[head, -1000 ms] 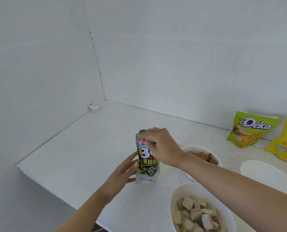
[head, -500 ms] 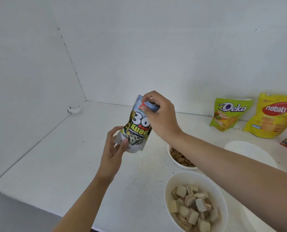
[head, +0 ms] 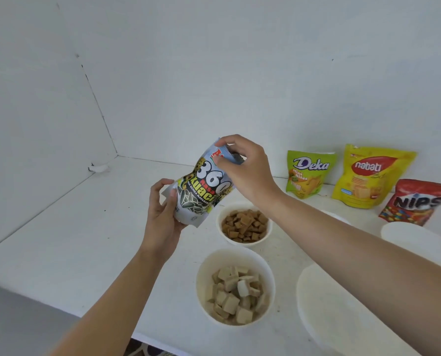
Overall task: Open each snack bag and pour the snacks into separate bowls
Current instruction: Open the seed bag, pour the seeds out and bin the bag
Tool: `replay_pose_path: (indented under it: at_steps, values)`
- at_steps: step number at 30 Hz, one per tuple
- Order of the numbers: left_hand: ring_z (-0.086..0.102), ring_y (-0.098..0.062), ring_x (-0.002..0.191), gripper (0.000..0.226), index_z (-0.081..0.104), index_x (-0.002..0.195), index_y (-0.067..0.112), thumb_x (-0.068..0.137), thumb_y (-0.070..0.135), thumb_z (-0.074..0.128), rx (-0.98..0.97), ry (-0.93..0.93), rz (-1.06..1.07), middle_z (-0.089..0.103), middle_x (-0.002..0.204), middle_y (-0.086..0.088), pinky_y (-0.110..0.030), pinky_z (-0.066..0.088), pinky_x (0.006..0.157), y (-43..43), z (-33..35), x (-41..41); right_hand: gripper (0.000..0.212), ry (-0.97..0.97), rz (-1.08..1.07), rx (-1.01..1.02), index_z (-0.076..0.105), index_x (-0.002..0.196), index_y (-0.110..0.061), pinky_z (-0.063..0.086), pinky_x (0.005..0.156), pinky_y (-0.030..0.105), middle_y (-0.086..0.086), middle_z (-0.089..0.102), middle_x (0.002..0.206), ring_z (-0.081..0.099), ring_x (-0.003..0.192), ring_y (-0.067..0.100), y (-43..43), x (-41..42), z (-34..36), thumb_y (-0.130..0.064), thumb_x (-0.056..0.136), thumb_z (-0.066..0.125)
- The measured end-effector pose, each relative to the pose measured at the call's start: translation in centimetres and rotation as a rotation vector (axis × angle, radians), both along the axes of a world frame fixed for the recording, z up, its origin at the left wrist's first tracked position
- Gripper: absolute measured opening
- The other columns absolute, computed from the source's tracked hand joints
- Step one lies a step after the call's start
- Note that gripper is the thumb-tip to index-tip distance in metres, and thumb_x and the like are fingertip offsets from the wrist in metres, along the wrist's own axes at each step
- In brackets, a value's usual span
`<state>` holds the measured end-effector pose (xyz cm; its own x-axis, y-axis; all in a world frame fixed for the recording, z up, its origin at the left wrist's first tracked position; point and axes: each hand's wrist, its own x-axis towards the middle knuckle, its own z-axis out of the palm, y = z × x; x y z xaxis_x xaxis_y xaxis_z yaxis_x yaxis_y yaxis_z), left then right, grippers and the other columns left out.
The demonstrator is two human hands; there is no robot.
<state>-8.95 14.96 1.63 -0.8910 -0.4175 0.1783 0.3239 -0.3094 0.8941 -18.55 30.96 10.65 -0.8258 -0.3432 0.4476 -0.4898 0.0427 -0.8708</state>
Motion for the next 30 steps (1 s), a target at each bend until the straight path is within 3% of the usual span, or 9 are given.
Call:
replay_pose_path:
  at_steps: [7,10,12,14,16,19,23,28,30]
  values:
    - [0.070,-0.036,0.102,0.012,0.051,0.114,0.024,0.107,0.021,0.041,-0.038,0.005,0.051,0.064,0.123,-0.017,-0.044,0.062,0.067,7.7,0.2,2.1,0.024,-0.046,0.016,0.010,0.069,0.097,-0.028,0.055,0.069,0.046,0.007,0.073,0.082,0.066,0.084,0.035,8.1,1.7,-1.2,-0.007,0.085,0.065]
    - [0.071,-0.029,0.099,0.017,0.056,0.106,0.019,0.108,0.017,0.039,-0.055,0.011,0.079,0.068,0.115,-0.008,-0.041,0.062,0.068,10.3,0.1,3.1,0.025,-0.095,0.025,-0.012,0.069,0.096,-0.027,0.059,0.072,0.048,0.004,0.074,0.088,0.069,0.085,0.028,10.8,2.2,-1.8,-0.006,0.083,0.064]
    - [0.070,-0.029,0.100,0.020,0.058,0.105,0.018,0.109,0.017,0.038,-0.045,-0.002,0.069,0.070,0.115,-0.006,-0.041,0.062,0.070,11.7,0.0,3.7,0.024,-0.118,0.028,-0.031,0.070,0.096,-0.024,0.057,0.071,0.040,0.002,0.074,0.090,0.069,0.084,0.021,12.3,2.5,-2.1,-0.005,0.083,0.064]
    - [0.069,-0.029,0.101,0.020,0.060,0.106,0.018,0.108,0.021,0.041,-0.036,-0.031,0.056,0.070,0.115,-0.006,-0.043,0.061,0.074,12.9,-0.1,4.1,0.023,-0.142,0.025,-0.040,0.070,0.095,-0.024,0.051,0.068,0.036,0.011,0.071,0.086,0.066,0.079,0.025,13.4,2.9,-2.8,-0.006,0.083,0.064]
    - [0.068,-0.029,0.103,0.018,0.061,0.110,0.018,0.105,0.023,0.044,-0.040,-0.053,0.026,0.069,0.118,-0.007,-0.044,0.061,0.077,13.8,-0.1,4.4,0.022,-0.160,0.024,-0.053,0.071,0.093,-0.027,0.052,0.067,0.041,0.020,0.068,0.087,0.066,0.080,0.031,14.3,3.2,-3.5,-0.009,0.082,0.064]
    - [0.068,-0.032,0.107,0.019,0.060,0.119,0.016,0.101,0.017,0.053,-0.068,-0.076,-0.033,0.066,0.127,-0.013,-0.043,0.061,0.079,14.7,-0.1,4.8,0.025,-0.212,0.031,-0.110,0.072,0.087,-0.031,0.055,0.078,0.050,0.021,0.069,0.097,0.064,0.093,0.041,15.4,3.3,-3.9,-0.007,0.085,0.068]
    - [0.067,-0.035,0.113,0.032,0.058,0.130,0.014,0.098,0.019,0.058,-0.103,-0.124,-0.067,0.065,0.133,-0.013,-0.044,0.060,0.086,15.5,0.1,4.9,0.023,-0.276,0.042,-0.179,0.074,0.091,-0.023,0.054,0.081,0.036,0.012,0.074,0.099,0.067,0.087,0.018,16.7,3.3,-3.9,-0.001,0.087,0.068]
    - [0.067,-0.038,0.114,0.036,0.057,0.131,0.016,0.095,0.022,0.062,-0.165,-0.194,-0.097,0.066,0.132,-0.008,-0.055,0.054,0.094,15.5,0.5,4.6,0.021,-0.309,0.036,-0.194,0.074,0.093,-0.023,0.055,0.088,0.048,0.015,0.074,0.099,0.069,0.097,0.032,17.6,3.2,-4.3,-0.003,0.086,0.070]
    - [0.066,-0.040,0.116,0.038,0.059,0.130,0.016,0.093,0.022,0.064,-0.180,-0.215,-0.115,0.066,0.132,-0.008,-0.060,0.052,0.097,15.1,0.5,4.6,0.020,-0.320,0.038,-0.186,0.073,0.093,-0.023,0.055,0.084,0.050,0.017,0.074,0.092,0.067,0.095,0.040,18.0,3.2,-4.6,-0.004,0.086,0.071]
